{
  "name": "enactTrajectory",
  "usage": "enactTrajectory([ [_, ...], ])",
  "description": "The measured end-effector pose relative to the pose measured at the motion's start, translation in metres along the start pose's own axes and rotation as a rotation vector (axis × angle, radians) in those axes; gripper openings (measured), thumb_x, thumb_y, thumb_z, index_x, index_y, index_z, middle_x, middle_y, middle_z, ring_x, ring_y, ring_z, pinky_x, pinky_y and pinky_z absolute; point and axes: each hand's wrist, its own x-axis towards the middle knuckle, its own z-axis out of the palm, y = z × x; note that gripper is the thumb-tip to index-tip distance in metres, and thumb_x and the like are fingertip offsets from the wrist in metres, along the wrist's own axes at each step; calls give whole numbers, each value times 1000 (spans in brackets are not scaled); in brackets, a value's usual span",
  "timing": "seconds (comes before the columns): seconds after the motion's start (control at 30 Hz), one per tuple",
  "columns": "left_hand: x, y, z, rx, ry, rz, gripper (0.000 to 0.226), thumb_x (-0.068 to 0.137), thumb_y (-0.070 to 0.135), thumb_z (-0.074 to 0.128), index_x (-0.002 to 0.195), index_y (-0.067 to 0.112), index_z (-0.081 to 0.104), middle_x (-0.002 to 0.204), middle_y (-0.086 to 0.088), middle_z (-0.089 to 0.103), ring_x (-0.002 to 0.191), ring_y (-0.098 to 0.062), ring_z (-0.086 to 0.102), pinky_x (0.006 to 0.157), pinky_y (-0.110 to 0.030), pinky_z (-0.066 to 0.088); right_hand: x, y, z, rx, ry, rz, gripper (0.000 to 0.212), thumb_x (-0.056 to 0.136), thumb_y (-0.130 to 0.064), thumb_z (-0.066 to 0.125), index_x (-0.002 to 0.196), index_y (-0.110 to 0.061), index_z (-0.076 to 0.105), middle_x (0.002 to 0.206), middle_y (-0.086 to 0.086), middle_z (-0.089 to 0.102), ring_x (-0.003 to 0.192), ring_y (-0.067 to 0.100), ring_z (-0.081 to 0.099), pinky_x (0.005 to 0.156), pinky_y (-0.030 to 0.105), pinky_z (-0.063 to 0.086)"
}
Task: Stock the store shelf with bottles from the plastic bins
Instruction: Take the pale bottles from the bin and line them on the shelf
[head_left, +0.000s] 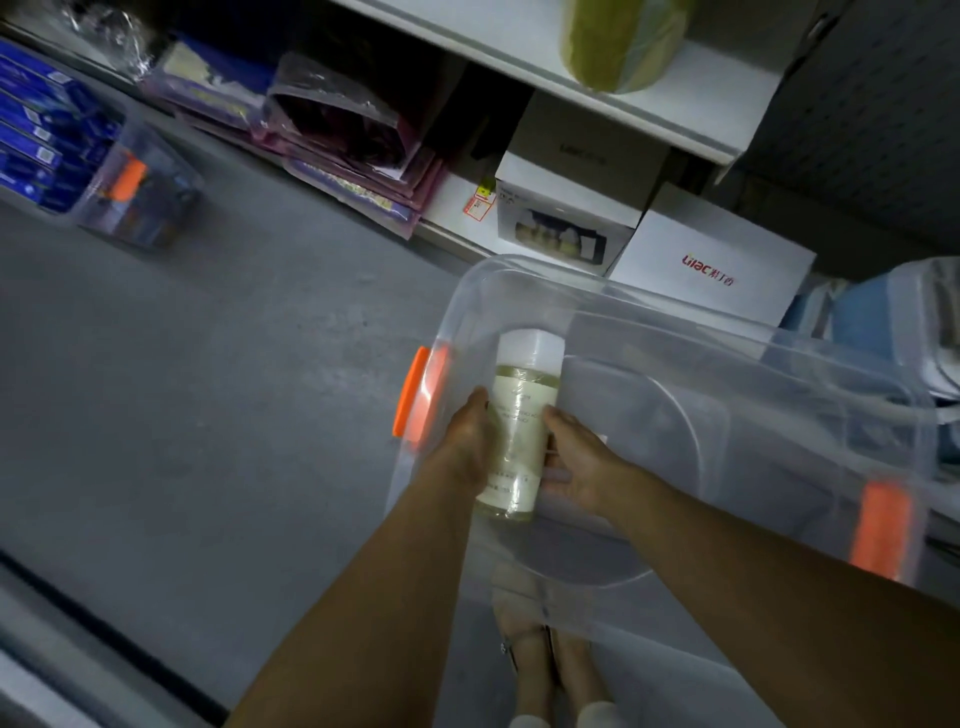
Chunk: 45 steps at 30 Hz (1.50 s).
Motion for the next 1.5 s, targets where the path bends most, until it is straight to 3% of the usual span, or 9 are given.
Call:
enactTrajectory([
  [0.13, -23, 5, 6, -4, -17, -6, 50, 105, 49, 36, 121, 10, 63, 95, -3, 66, 77, -17, 60, 65, -29, 45, -19, -7, -14, -68, -5, -41, 35, 104, -46, 38, 132, -28, 48, 117, -2, 63, 101, 20, 64, 93, 46, 52],
  [0.23, -52, 9, 7, -3, -65, -15, 50, 101, 56, 40, 111, 14, 63, 92, -2, 66, 81, -18, 62, 64, -32, 46, -39, -16, -23, -120, -3, -65, 37, 103, -49, 41, 132, -27, 49, 120, 0, 63, 106, 22, 63, 97, 51, 50],
  [0.33, -79, 12, 8, -8, -87, -11, 50, 96, 64, 46, 97, 18, 65, 95, -3, 67, 86, -20, 63, 81, -40, 52, -69, -23, -28, -155, -19, -94, 34, 102, -47, 44, 130, -29, 50, 117, -2, 63, 106, 22, 63, 90, 47, 53],
  [0.43, -114, 21, 5, 10, -97, -2, 57, 90, 70, 50, 102, 18, 66, 105, -6, 67, 94, -23, 63, 92, -47, 51, -104, -32, -30, -170, -35, -125, 35, 101, -46, 46, 131, -29, 51, 120, 0, 63, 106, 22, 63, 77, 39, 53],
  [0.57, -168, 35, 0, 26, -147, 29, 68, 83, 76, 53, 114, 16, 65, 111, -7, 69, 98, -23, 66, 76, -40, 54, -154, -48, -31, -192, -30, -179, 35, 101, -48, 47, 129, -28, 53, 118, 1, 64, 104, 23, 63, 81, 41, 54],
  [0.7, -224, 49, -2, 45, -161, 78, 67, 83, 76, 53, 108, 15, 67, 107, -7, 70, 97, -24, 67, 76, -39, 55, -209, -64, -34, -224, -30, -244, 31, 101, -47, 47, 125, -28, 54, 115, 2, 65, 101, 21, 63, 75, 36, 51],
  [0.9, -311, 69, -5, 109, -159, 255, 70, 84, 76, 50, 111, 15, 69, 107, -8, 73, 95, -25, 71, 71, -40, 60, -299, -87, -38, -287, 21, -402, 35, 95, -54, 53, 121, -31, 60, 112, -2, 69, 100, 19, 65, 92, 41, 52],
  [1.2, -446, 110, 3, 233, -212, 516, 70, 87, 74, 49, 117, 12, 65, 106, -12, 72, 92, -28, 71, 68, -40, 62, -439, -117, -42, -282, 62, -635, 32, 97, -55, 48, 104, -28, 64, 87, -1, 67, 74, 18, 60, 74, 33, 46],
  [1.5, -560, 122, 25, 333, -253, 747, 68, 89, 73, 47, 97, 9, 69, 85, -13, 76, 78, -29, 75, 65, -41, 62, -552, -127, -70, -291, 98, -852, 38, 101, -53, 41, 118, -25, 60, 103, -6, 67, 90, 8, 61, 70, 25, 45],
])
